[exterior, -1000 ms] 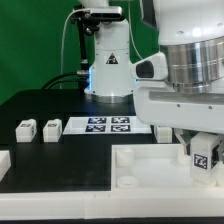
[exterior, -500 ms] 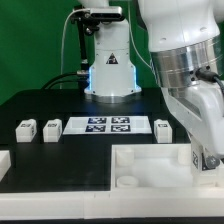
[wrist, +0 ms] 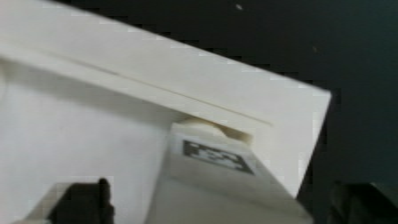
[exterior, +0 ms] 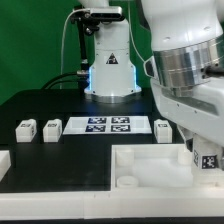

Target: Assemble one leg

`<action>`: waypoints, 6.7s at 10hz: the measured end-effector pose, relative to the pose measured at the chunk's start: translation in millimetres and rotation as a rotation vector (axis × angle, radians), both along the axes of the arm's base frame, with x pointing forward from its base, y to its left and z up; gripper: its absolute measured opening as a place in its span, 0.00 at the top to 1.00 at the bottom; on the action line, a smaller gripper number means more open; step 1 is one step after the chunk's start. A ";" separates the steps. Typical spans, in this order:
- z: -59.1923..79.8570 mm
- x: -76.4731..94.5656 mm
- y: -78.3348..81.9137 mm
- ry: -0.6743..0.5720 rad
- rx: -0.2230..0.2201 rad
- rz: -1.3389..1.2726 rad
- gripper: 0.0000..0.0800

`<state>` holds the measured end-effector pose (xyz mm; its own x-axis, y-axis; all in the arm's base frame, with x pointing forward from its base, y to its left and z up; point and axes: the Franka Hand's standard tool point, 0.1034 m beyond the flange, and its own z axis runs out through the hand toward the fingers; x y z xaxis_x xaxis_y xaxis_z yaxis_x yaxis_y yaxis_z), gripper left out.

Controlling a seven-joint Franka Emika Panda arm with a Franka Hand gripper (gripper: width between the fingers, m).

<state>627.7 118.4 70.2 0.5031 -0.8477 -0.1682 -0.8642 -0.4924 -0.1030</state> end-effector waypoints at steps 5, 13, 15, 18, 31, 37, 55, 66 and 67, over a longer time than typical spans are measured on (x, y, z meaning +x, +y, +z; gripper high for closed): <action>-1.5 -0.1 -2.1 -0.109 -0.030 0.595 0.19; -4.1 -0.9 -3.8 -0.105 -0.041 0.595 0.63; -3.5 0.6 -5.8 -0.050 -0.017 0.245 0.63; -4.5 1.8 -8.0 0.050 0.034 -0.294 0.63; 0.0 1.6 -5.0 -0.179 -0.026 0.866 0.19; -0.1 5.6 -7.2 -0.197 -0.045 0.907 0.54; -3.8 2.9 -6.6 -0.085 -0.024 0.257 0.19; -0.4 2.9 -5.6 -0.096 -0.078 0.403 0.63; -0.3 3.1 -6.6 -0.046 -0.053 0.196 0.63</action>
Offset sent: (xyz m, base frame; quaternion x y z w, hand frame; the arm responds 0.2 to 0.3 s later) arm 0.0000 0.0000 0.0000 0.0000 0.0000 -0.2667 0.9638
